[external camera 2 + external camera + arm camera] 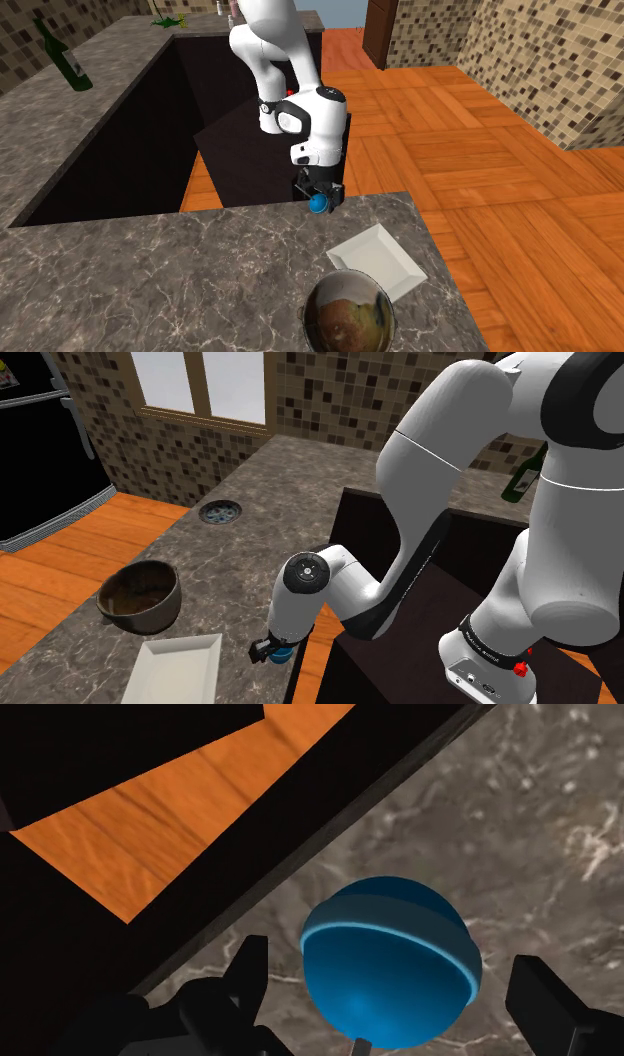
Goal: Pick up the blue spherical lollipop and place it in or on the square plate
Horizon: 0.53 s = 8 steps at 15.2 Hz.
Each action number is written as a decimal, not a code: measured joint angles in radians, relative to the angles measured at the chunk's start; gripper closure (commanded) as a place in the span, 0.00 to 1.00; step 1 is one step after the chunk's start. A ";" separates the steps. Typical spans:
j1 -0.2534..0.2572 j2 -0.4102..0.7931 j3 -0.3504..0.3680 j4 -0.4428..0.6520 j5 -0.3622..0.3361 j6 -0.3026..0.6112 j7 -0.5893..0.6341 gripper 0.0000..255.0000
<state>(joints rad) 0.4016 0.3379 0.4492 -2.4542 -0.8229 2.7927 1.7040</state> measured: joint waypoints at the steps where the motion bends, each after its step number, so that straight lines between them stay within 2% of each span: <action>1: 0.004 0.006 -0.006 0.002 -0.009 0.002 0.007 0.00; 6: 0.007 0.010 -0.010 0.005 -0.015 0.004 0.011 0.00; 7: 0.007 0.010 -0.010 0.005 -0.015 0.004 0.011 1.00; 8: 0.007 0.010 -0.010 0.005 -0.015 0.004 0.011 1.00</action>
<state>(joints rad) 0.4087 0.3480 0.4395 -2.4492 -0.8379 2.7962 1.7154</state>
